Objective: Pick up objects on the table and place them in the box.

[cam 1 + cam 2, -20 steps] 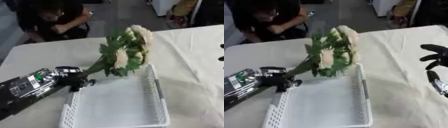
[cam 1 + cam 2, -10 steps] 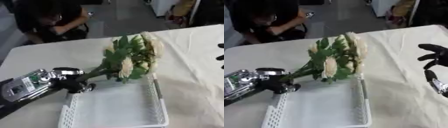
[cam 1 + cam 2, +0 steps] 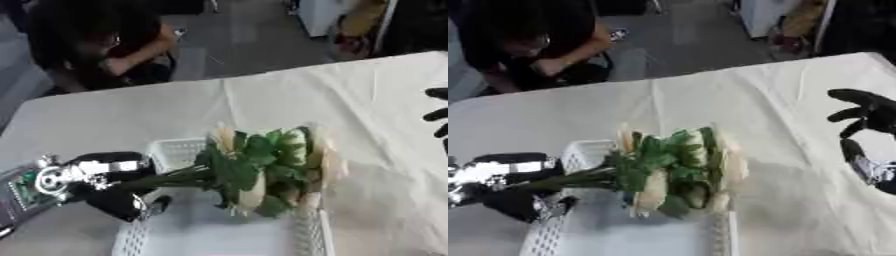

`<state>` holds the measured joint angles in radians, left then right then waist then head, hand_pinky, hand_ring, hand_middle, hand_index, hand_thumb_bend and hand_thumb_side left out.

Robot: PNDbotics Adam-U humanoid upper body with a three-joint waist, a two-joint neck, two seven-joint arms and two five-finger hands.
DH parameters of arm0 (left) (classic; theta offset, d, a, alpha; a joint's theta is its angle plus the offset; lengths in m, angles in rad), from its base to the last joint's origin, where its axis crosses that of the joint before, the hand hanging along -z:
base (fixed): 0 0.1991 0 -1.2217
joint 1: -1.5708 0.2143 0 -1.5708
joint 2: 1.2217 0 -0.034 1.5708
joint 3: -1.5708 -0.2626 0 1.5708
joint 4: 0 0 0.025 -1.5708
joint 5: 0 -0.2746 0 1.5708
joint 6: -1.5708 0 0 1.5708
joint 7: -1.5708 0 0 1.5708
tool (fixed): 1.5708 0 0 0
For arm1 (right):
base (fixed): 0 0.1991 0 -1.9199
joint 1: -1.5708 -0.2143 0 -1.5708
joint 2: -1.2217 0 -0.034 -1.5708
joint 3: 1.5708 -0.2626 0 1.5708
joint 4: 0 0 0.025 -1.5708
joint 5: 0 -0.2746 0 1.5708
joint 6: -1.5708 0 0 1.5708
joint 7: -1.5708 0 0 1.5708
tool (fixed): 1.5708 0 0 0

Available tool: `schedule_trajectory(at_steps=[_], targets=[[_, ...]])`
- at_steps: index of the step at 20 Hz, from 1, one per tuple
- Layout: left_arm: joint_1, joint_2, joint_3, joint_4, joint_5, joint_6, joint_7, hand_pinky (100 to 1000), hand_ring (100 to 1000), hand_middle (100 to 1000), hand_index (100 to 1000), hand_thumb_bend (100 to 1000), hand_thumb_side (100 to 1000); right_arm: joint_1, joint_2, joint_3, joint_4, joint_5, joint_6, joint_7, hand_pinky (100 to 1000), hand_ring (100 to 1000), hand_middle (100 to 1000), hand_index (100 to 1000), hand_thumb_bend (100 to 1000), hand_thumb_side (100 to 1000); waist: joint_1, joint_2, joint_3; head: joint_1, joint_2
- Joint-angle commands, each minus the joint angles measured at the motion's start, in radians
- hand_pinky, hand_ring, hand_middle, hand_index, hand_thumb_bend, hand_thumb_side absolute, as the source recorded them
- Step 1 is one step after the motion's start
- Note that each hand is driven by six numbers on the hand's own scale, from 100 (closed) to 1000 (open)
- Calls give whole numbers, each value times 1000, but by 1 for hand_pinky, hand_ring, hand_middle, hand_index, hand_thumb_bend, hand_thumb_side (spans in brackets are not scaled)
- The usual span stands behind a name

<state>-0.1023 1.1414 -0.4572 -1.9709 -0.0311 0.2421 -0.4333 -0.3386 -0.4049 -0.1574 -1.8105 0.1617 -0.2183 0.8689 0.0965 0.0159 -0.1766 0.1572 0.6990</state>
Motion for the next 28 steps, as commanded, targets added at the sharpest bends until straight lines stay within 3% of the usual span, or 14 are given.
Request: schedule_trajectory(at_steps=[1, 2, 3, 5, 8, 11, 14, 16, 18, 21, 22, 23, 25, 28], targets=[[12, 19, 38, 41, -144, -30, -100, 853, 864, 892, 957, 762, 998, -4, -24, -9, -8, 2, -5, -3, 670, 824, 979, 1000, 100, 276, -7, -9, 3, -12, -11], [15, 12, 48, 67, -180, -40, -125, 928, 936, 951, 1000, 946, 1000, -3, -24, -10, -8, 3, -5, -4, 670, 824, 979, 1000, 100, 276, -7, -9, 3, -12, -11], [15, 6, 62, 98, -218, -47, -142, 1000, 1000, 1000, 1000, 1000, 1000, -2, -24, -11, -8, 3, -5, -5, 670, 824, 979, 1000, 100, 276, -8, -9, 5, -13, -12], [6, -5, 93, 146, -297, -61, -139, 1000, 1000, 1000, 1000, 1000, 1000, 0, -25, -12, -8, 4, -5, -6, 670, 824, 979, 1000, 100, 275, -9, -10, 7, -13, -13], [-23, -20, 143, 167, -463, -62, -11, 1000, 1000, 1000, 1000, 976, 1000, 4, -25, -12, -7, 5, -6, -7, 670, 824, 979, 1000, 100, 275, -10, -10, 10, -12, -14], [-62, -38, 217, 116, -791, -50, 141, 1000, 1000, 1000, 1000, 939, 1000, 7, -25, -14, -6, 6, -7, -7, 670, 824, 979, 1000, 100, 274, -13, -11, 14, -15, -14], [-103, -55, 290, 41, -1067, -35, 176, 1000, 1000, 1000, 1000, 946, 926, 11, -26, -15, -5, 7, -8, -8, 670, 824, 979, 1000, 100, 274, -15, -13, 17, -12, -13], [-128, -70, 336, -5, -1151, -1, 185, 1000, 1000, 1000, 1000, 965, 849, 13, -26, -16, -4, 7, -8, -9, 670, 824, 979, 1000, 100, 273, -16, -14, 20, -15, -13], [-152, -78, 374, -23, -1171, 30, 212, 1000, 1000, 1000, 1000, 982, 809, 14, -25, -17, -4, 7, -8, -9, 670, 824, 979, 1000, 100, 274, -16, -14, 22, -17, -12], [-181, -74, 405, -28, -1092, 23, 290, 1000, 1000, 1000, 1000, 988, 795, 15, -25, -17, -3, 8, -8, -10, 670, 824, 979, 1000, 100, 275, -16, -15, 24, -17, -11], [-189, -77, 410, -29, -1022, -4, 330, 1000, 1000, 1000, 1000, 989, 778, 15, -25, -17, -3, 8, -8, -9, 670, 824, 979, 1000, 100, 274, -16, -16, 24, -17, -10], [-193, -86, 413, -29, -926, -37, 370, 970, 1000, 1000, 1000, 934, 758, 15, -25, -17, -3, 8, -8, -9, 670, 824, 979, 1000, 100, 274, -16, -16, 24, -17, -9], [-193, -126, 407, -29, -656, -129, 478, 772, 899, 962, 999, 762, 761, 13, -24, -16, -2, 7, -8, -8, 670, 824, 979, 1000, 100, 275, -17, -16, 23, -14, -7], [-167, -168, 380, -29, -164, -326, 627, 454, 620, 734, 870, 583, 859, 10, -22, -16, -1, 5, -7, -7, 669, 824, 979, 1000, 100, 278, -17, -17, 22, -12, -7]])
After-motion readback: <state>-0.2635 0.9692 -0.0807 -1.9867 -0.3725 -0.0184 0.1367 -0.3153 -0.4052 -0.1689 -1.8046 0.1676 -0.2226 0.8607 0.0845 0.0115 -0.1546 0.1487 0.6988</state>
